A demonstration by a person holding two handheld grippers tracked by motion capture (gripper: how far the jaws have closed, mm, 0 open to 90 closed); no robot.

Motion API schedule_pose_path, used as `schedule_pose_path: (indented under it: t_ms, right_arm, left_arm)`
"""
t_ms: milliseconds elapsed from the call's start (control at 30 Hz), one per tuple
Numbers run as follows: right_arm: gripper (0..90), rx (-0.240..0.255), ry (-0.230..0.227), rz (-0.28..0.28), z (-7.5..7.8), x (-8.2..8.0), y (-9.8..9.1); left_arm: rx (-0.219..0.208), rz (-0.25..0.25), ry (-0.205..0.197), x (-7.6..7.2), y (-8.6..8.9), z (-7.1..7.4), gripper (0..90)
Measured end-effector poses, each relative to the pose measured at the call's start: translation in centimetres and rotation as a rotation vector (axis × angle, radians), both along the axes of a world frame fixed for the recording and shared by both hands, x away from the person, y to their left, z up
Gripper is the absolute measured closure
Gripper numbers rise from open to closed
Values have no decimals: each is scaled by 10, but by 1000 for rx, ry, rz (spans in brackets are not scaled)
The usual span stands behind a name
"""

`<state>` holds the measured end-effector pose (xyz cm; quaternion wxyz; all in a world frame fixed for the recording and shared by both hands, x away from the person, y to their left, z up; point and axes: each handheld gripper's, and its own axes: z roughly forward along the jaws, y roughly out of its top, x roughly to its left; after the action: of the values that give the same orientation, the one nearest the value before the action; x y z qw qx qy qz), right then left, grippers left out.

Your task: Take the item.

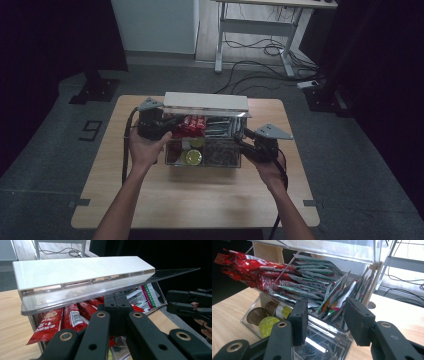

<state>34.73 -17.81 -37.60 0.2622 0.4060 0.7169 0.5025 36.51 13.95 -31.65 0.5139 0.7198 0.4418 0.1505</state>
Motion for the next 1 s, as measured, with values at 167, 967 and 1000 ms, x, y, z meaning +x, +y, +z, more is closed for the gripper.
schedule_pose_path:
  t_ms: [167,967,1000]
  right_arm:
    - [534,-6,2,-1,1,5,4]
    - [669,-79,32,-43,-6,30,26]
    - [677,-88,29,-47,-6,31,27]
  left_arm:
    - [3,-1,0,0,0,0,900]
    - [20,16,-12,-1,1,0,900]
    - [21,16,-12,-1,1,0,900]
